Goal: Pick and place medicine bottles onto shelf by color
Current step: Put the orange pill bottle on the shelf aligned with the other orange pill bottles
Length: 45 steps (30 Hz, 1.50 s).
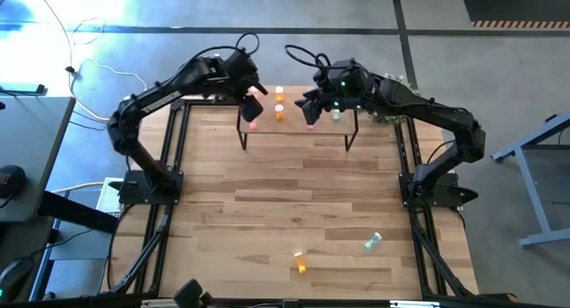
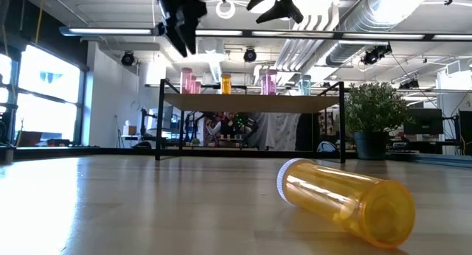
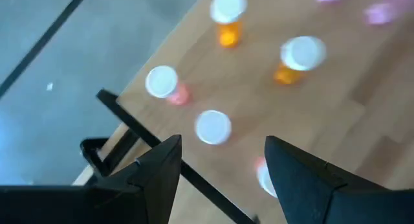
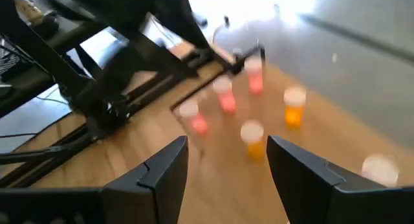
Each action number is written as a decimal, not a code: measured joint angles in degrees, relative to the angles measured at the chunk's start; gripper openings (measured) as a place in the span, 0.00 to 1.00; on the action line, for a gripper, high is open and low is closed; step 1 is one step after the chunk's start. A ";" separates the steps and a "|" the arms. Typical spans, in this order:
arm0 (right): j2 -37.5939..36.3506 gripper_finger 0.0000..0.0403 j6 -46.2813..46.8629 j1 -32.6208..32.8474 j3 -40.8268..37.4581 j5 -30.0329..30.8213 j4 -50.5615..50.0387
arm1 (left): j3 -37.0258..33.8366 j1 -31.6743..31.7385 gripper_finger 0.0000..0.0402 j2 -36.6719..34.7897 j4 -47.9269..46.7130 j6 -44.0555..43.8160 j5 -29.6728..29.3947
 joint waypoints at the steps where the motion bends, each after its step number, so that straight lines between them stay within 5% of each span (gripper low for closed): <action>1: -0.12 0.50 1.71 0.26 0.00 -0.44 -1.14 | 0.02 -0.49 0.53 -0.95 0.00 0.69 0.91; 9: -0.54 0.50 13.43 5.26 0.00 -3.48 -10.80 | -5.52 -4.54 0.53 -9.63 4.11 3.24 14.25; 29: 6.91 0.50 51.54 30.32 0.00 0.62 -15.70 | -38.69 -17.98 0.53 -31.03 24.99 -3.82 23.54; 45: 20.23 0.50 59.99 42.43 0.00 -0.18 -13.60 | -41.05 -23.64 0.53 -35.69 26.56 -5.98 23.44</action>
